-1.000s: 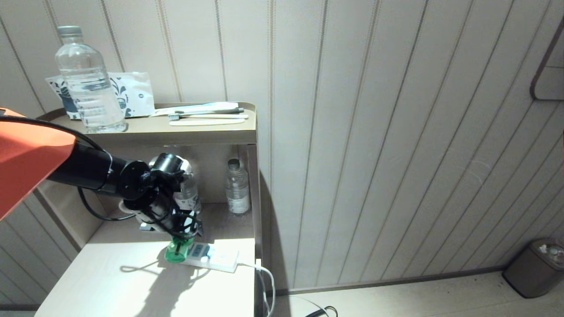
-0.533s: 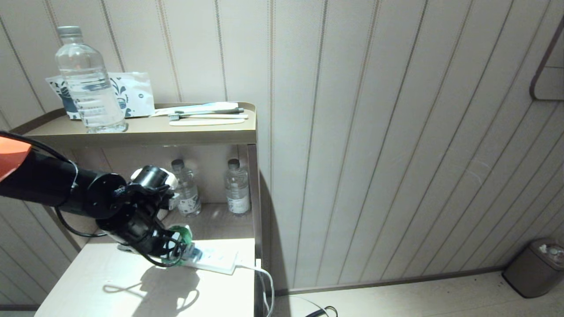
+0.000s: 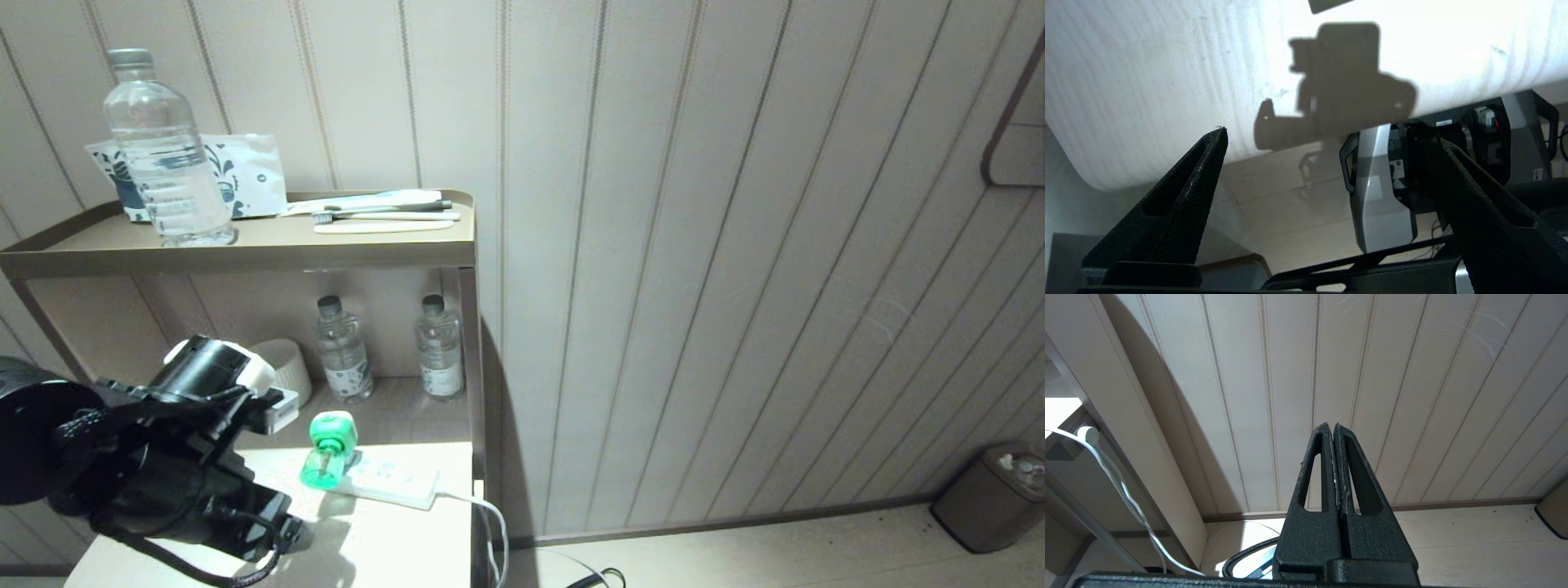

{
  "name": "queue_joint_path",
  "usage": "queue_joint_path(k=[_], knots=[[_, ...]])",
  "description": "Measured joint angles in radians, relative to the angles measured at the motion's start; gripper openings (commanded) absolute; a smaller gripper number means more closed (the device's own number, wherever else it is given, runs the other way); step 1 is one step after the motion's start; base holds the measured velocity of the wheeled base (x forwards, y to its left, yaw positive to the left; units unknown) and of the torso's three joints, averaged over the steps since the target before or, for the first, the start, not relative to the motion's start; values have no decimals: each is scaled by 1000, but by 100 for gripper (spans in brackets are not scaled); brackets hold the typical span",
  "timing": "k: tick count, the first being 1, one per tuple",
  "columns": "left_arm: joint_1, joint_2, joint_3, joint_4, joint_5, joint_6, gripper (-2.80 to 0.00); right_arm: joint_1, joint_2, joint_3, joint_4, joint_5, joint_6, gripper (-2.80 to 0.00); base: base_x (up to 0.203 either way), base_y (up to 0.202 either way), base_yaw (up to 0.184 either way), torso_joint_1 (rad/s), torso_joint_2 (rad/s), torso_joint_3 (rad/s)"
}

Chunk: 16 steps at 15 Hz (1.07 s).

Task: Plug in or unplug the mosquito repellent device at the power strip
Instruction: Hold the socket with your right hand and unplug it with your left hand

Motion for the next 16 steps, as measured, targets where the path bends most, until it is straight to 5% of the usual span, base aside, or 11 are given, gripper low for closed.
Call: queue_joint_path(k=[4,5,10,16], knots=[[-4,-207,146,-3,-10,-2,0,1,0,0,0,0,0,-280,0,0,0,0,0,0],[-2,-274,176,-7,-10,-3,-280,1,0,0,0,0,0,-280,0,0,0,0,0,0],[20,-642,262,-54,-18,-3,-280,0,0,0,0,0,0,-280,0,0,0,0,0,0],[58,-916,389,-253,20,-64,-280,0,0,0,0,0,0,-280,0,0,0,0,0,0]])
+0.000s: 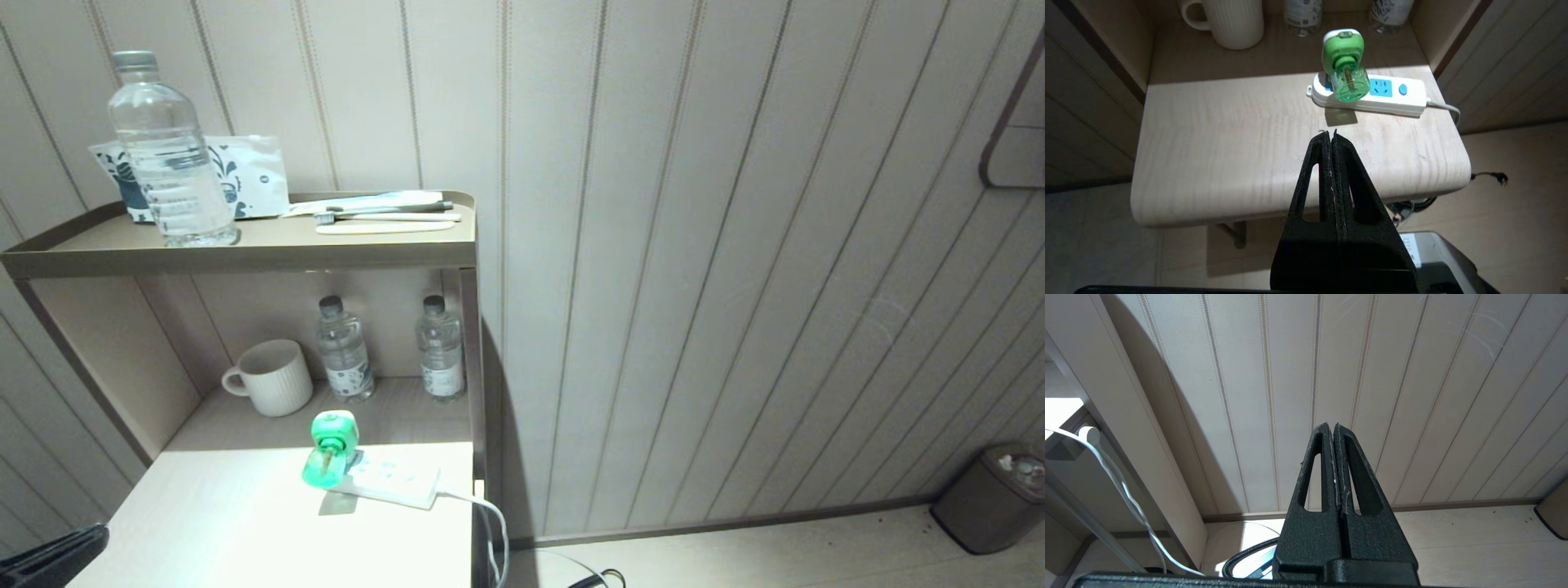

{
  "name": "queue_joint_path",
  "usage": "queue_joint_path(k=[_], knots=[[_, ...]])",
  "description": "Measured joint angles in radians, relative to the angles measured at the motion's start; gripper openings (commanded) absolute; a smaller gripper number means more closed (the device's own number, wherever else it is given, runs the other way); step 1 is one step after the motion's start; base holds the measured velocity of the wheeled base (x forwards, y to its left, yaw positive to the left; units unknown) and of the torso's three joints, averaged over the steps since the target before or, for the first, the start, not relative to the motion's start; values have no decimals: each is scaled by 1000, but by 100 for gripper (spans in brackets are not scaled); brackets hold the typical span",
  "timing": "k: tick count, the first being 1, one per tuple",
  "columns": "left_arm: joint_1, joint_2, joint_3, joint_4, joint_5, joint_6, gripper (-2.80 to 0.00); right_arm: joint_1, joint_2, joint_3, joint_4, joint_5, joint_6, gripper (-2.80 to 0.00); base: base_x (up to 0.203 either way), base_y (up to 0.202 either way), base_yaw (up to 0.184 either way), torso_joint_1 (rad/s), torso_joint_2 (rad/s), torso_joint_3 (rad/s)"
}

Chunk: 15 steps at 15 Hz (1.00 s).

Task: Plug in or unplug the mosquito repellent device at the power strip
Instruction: Hold the socket with your right hand and unplug it with your left hand

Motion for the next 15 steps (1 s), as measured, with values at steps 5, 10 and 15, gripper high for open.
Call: queue_joint_path(k=[5,10,15], knots=[[6,-190,86,-7,57,-27,-280,0,0,0,0,0,0,-280,0,0,0,0,0,0],[128,-352,193,5,202,-30,-280,1,0,0,-1,0,-1,-280,0,0,0,0,0,0],[175,-389,242,-44,221,-30,-280,1,0,0,-1,0,0,-280,0,0,0,0,0,0]])
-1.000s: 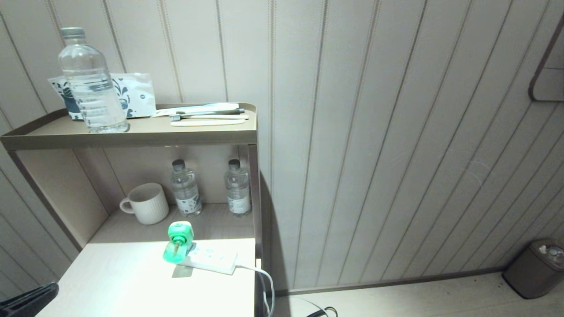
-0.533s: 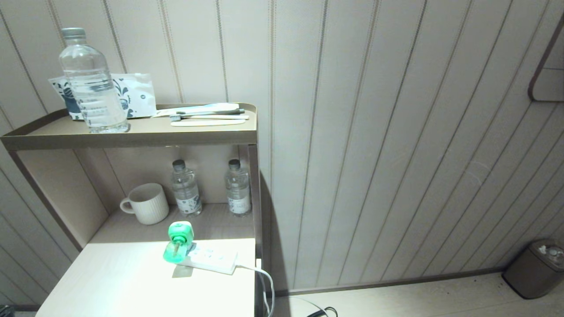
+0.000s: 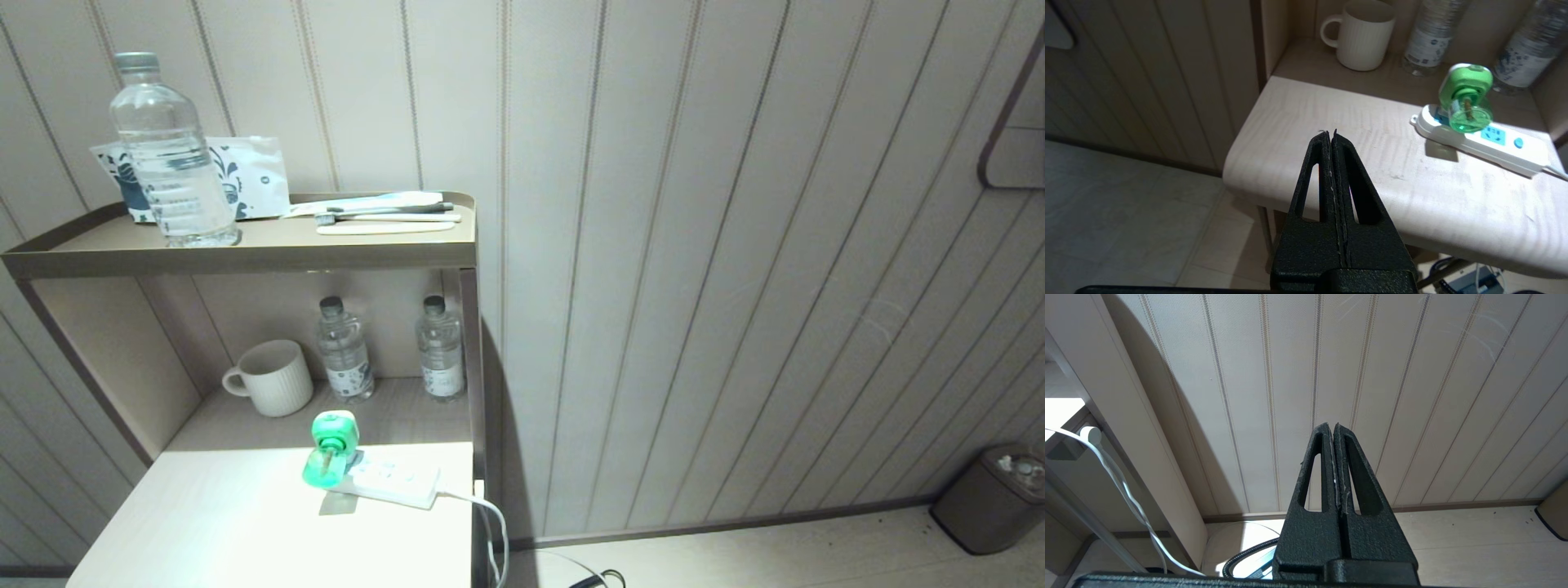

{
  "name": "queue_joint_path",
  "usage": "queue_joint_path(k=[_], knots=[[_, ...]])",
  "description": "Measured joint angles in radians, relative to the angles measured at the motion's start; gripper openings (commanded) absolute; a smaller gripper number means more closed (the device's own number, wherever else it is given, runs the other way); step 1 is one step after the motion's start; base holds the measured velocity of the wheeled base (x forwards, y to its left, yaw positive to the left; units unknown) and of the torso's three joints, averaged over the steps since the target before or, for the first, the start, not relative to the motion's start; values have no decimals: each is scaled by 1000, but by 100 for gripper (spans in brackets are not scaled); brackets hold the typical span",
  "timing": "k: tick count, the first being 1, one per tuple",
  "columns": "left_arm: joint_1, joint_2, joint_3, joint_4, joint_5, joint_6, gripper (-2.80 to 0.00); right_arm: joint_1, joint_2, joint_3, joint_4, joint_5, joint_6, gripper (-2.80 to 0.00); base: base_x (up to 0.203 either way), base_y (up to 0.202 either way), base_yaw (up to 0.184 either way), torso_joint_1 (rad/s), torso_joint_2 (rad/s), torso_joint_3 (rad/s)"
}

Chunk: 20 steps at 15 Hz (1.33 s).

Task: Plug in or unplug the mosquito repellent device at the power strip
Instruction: Hold the socket with your right hand and unplug it with your left hand

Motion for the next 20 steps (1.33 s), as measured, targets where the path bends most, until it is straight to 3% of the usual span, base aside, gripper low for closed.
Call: queue_joint_path(k=[2,5,11,20], knots=[[46,-27,3,8,4,14,-280,0,0,0,0,0,0,-280,0,0,0,0,0,0],[87,-163,22,76,-67,113,-280,0,0,0,1,0,0,-280,0,0,0,0,0,0],[107,-270,66,114,-277,79,-280,0,0,0,2,-1,13,-280,0,0,0,0,0,0],[107,-276,71,121,-265,46,-280,0,0,0,3,-8,16,-280,0,0,0,0,0,0]])
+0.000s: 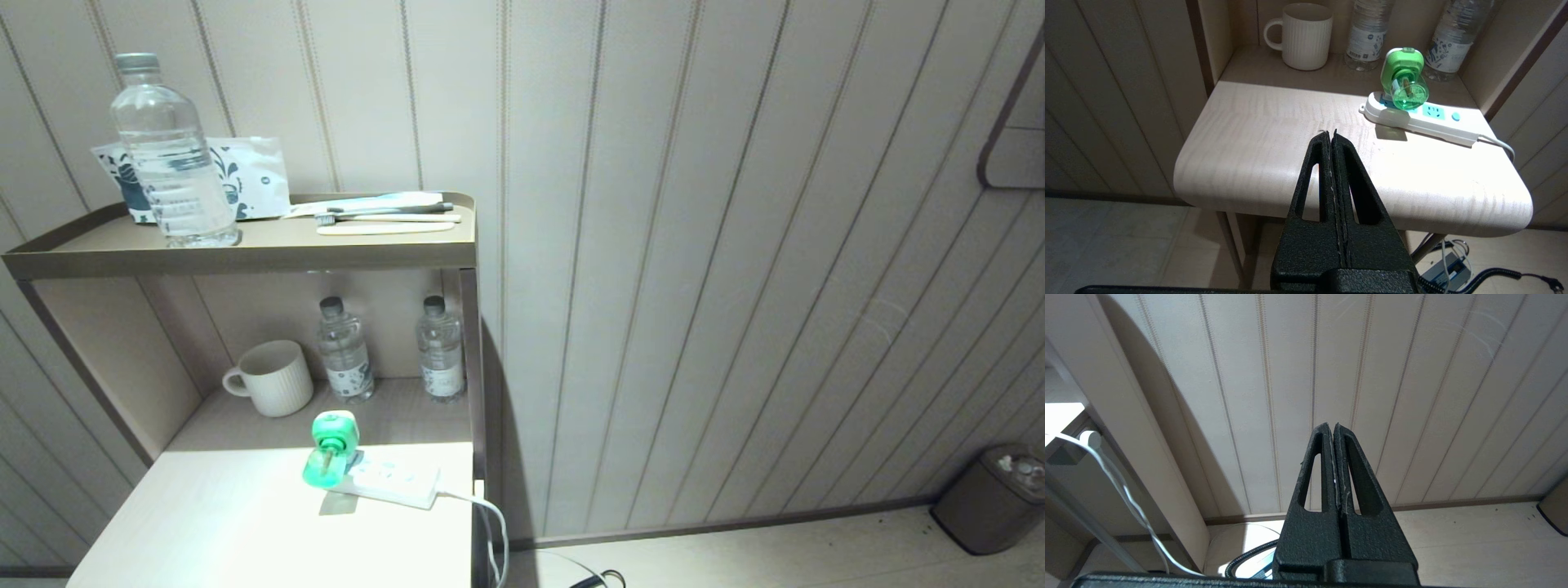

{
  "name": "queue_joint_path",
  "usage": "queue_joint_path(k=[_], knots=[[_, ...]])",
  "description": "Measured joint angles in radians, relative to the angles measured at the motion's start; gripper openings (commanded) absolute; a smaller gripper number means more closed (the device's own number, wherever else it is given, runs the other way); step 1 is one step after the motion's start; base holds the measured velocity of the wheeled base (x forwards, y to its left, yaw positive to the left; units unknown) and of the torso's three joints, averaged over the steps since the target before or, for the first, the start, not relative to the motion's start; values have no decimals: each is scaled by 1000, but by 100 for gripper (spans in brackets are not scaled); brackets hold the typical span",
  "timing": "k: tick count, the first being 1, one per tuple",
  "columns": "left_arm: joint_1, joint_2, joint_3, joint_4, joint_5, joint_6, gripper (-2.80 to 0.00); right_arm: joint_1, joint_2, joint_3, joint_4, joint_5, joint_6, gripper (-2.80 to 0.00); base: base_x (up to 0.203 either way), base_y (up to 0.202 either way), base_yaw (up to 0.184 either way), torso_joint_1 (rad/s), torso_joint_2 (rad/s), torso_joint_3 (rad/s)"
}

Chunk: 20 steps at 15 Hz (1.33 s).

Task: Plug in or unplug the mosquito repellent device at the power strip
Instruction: Hold the socket with your right hand and unplug it with your left hand

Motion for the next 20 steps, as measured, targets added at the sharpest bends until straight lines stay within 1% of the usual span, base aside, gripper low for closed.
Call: queue_joint_path(k=[13,15,16,18,20], knots=[[0,0,-3,9,0,8,-280,-1,0,0,2,-9,1,-280,0,0,0,0,0,0],[0,0,-7,10,8,31,-280,-1,0,0,3,-8,1,-280,0,0,0,0,0,0],[0,3,-17,16,9,47,-280,-1,0,0,3,-8,1,-280,0,0,0,0,0,0],[0,29,-68,19,8,57,-280,-1,0,0,3,-8,1,-280,0,0,0,0,0,0],[0,118,-147,16,2,57,-280,-1,0,0,3,-8,1,-280,0,0,0,0,0,0]])
